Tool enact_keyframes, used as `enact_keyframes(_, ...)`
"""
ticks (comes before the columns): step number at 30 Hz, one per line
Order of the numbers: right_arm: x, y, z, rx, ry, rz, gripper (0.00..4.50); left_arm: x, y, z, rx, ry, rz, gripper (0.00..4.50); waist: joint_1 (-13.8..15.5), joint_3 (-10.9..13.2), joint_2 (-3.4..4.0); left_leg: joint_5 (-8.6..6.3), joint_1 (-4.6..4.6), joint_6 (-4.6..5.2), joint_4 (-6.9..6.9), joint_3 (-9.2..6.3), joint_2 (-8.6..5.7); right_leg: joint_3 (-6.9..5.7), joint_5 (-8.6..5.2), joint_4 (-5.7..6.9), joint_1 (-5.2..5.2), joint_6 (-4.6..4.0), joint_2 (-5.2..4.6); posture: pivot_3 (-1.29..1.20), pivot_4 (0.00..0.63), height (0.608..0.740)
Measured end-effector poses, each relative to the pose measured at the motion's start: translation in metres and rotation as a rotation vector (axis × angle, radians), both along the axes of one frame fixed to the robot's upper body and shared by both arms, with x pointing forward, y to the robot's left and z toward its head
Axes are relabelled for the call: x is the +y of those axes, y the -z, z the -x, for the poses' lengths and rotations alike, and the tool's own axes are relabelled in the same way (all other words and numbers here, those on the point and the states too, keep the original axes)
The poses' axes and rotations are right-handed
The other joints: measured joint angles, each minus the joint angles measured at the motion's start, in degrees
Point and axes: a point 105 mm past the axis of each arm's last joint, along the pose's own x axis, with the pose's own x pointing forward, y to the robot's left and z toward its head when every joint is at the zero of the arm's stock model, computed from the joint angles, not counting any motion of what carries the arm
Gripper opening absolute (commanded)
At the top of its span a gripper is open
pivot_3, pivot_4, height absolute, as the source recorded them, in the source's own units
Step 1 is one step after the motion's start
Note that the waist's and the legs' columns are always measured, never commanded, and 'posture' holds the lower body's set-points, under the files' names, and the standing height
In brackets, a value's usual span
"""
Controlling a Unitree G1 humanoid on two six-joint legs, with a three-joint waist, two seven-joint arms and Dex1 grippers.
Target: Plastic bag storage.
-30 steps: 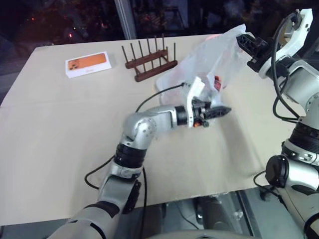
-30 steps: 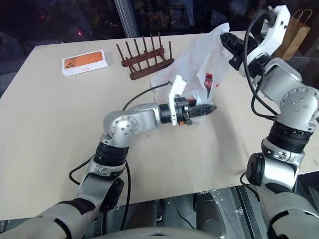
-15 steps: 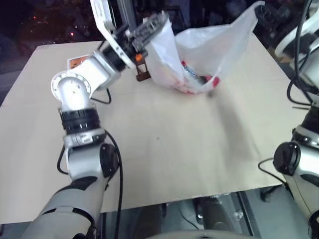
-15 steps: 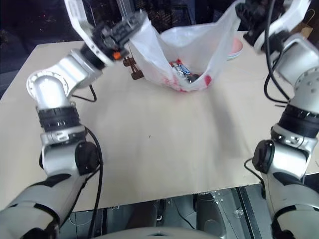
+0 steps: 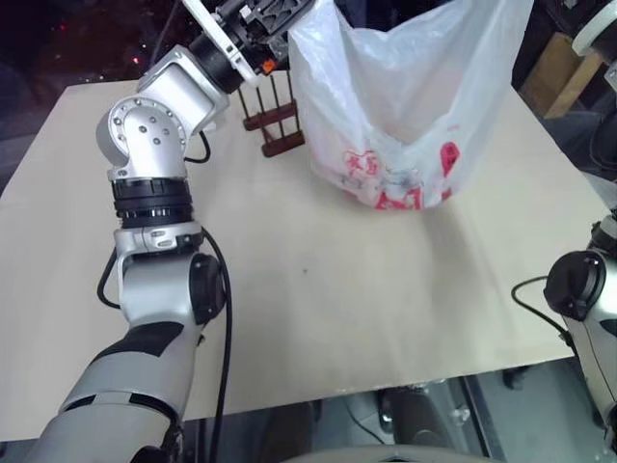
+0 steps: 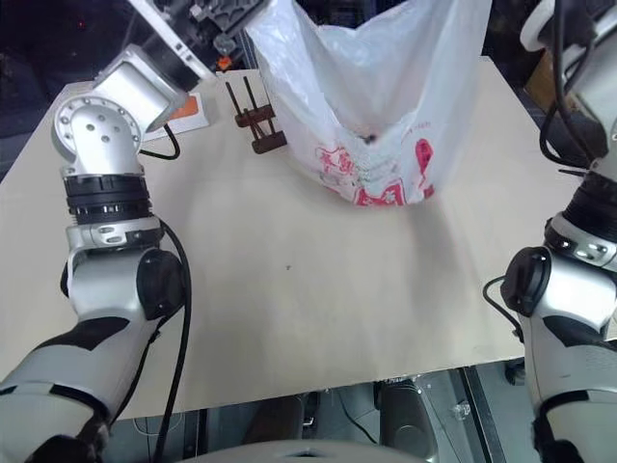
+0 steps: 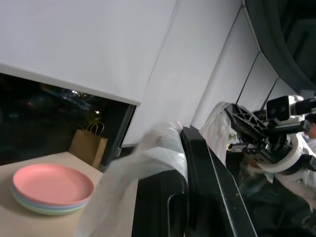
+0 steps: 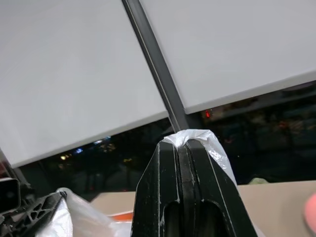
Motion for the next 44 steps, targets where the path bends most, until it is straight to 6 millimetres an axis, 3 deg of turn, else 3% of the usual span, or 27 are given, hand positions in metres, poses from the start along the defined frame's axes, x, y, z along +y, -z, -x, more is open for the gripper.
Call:
enact_keyframes(5, 0.000, 0.072, 0.013, 0.144, 0.036, 0.134, 0.00, 0.007, 0.051, 0.016, 0.066, -0.040, -0.120, 0.04, -0.2, 0.0, 0.01, -0.06, 0.06, 0.09, 0.04, 0.02, 0.05, 0.08, 0.00, 0.10, 0.00, 0.00, 0.00, 0.00, 0.150, 0.740)
enact_keyframes(10, 0.011, 0.158, 0.041, 0.344, 0.041, 0.289, 0.00, 0.003, 0.122, 0.040, 0.191, -0.065, -0.241, 0.04, 0.1, -0.1, -0.01, -0.07, 0.11, 0.12, 0.23, 0.01, 0.03, 0.10, 0.01, 0.19, 0.09, 0.03, -0.02, 0.00, 0.150, 0.740)
enact_keyframes(17, 0.029, 0.229, 0.079, 0.489, -0.038, 0.530, 0.00, 0.018, 0.211, 0.060, 0.289, -0.152, -0.470, 0.04, 0.1, -0.1, -0.04, -0.08, 0.69, 0.13, 0.32, 0.12, 0.02, 0.25, 0.00, 0.27, 0.58, 0.07, 0.11, 0.00, 0.150, 0.740)
enact_keyframes(19, 0.028, 0.243, 0.089, 0.502, -0.060, 0.623, 0.53, 0.028, 0.225, 0.063, 0.283, -0.191, -0.522, 0.00, 0.2, -0.1, -0.05, -0.08, 1.07, 0.13, 0.31, 0.12, 0.05, 0.24, -0.20, 0.14, 0.98, 0.12, 0.12, 0.00, 0.150, 0.740)
enact_keyframes(20, 0.025, 0.247, 0.094, 0.499, -0.063, 0.665, 0.75, 0.033, 0.228, 0.065, 0.273, -0.197, -0.543, 0.00, 0.2, -0.1, -0.05, -0.08, 1.15, 0.13, 0.31, 0.12, 0.06, 0.22, -0.21, 0.08, 1.08, 0.13, 0.13, 0.00, 0.150, 0.740)
enact_keyframes(22, 0.020, 0.254, 0.102, 0.487, -0.079, 0.723, 1.72, 0.042, 0.237, 0.071, 0.272, -0.193, -0.573, 0.82, 0.3, -0.1, -0.09, -0.08, 1.17, 0.13, 0.31, 0.15, 0.07, 0.23, -0.22, 0.00, 1.13, 0.16, 0.12, 0.00, 0.150, 0.740)
enact_keyframes(25, 0.018, 0.262, 0.117, 0.479, -0.132, 0.757, 3.15, 0.053, 0.252, 0.082, 0.293, -0.182, -0.597, 2.19, 0.3, -0.1, -0.14, -0.09, 1.16, 0.14, 0.31, 0.15, 0.10, 0.23, -0.22, -0.02, 1.13, 0.16, 0.12, 0.00, 0.150, 0.740)
enact_keyframes(28, 0.013, 0.256, 0.127, 0.438, -0.124, 0.765, 4.50, 0.065, 0.255, 0.089, 0.282, -0.200, -0.605, 3.73, 0.6, -0.2, -0.18, -0.09, 1.15, 0.14, 0.31, 0.14, 0.10, 0.22, -0.21, -0.03, 1.13, 0.17, 0.12, 0.00, 0.150, 0.740)
enact_keyframes(30, 0.004, 0.253, 0.133, 0.431, -0.100, 0.776, 4.50, 0.075, 0.255, 0.091, 0.280, -0.242, -0.607, 4.48, 0.8, -0.2, -0.20, -0.09, 1.13, 0.14, 0.30, 0.14, 0.11, 0.21, -0.21, -0.05, 1.13, 0.17, 0.12, 0.00, 0.150, 0.740)
enact_keyframes(38, -0.045, 0.258, 0.171, 0.512, 0.006, 0.876, 4.50, 0.149, 0.274, 0.136, 0.421, -0.488, -0.667, 4.48, 1.5, -0.4, -0.60, -0.19, 1.18, 0.24, 0.30, 0.26, 0.26, 0.20, -0.24, -0.23, 1.17, 0.19, 0.11, 0.00, 0.150, 0.740)
enact_keyframes(44, -0.071, 0.263, 0.164, 0.502, 0.072, 0.900, 4.50, 0.158, 0.273, 0.141, 0.433, -0.522, -0.673, 4.48, 1.6, -0.6, -0.79, -0.21, 1.31, 0.20, 0.40, 0.29, 0.41, 0.16, -0.23, -0.23, 1.32, 0.21, -0.07, 0.00, 0.150, 0.740)
